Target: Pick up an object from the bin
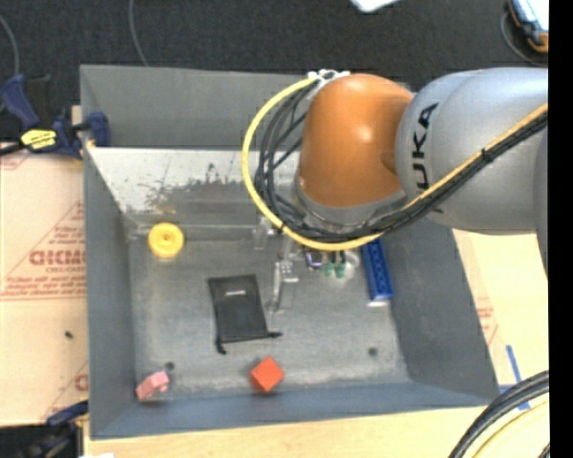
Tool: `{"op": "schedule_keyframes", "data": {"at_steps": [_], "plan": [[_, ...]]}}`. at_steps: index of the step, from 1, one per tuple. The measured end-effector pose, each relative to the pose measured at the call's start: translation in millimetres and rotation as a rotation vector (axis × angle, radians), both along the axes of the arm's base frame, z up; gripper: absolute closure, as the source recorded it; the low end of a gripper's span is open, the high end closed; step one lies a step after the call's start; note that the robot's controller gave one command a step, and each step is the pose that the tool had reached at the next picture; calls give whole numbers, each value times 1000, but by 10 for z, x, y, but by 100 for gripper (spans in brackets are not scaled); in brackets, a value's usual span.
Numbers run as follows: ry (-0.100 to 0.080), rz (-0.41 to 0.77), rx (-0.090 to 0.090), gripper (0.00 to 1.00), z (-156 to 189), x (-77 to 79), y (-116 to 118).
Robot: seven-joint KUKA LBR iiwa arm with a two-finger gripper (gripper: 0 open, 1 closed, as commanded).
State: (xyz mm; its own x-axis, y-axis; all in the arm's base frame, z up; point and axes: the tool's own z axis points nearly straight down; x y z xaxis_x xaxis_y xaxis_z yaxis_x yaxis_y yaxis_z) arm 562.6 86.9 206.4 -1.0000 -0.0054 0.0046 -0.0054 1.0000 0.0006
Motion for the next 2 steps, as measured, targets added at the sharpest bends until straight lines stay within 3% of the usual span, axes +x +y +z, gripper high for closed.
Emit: {"op": "schedule_keyframes", "data": {"at_steps": [1, 2], "plan": [[-8, -3, 1, 0, 47, 16, -5], [-6, -98, 2, 0, -871, -189, 208]]}}
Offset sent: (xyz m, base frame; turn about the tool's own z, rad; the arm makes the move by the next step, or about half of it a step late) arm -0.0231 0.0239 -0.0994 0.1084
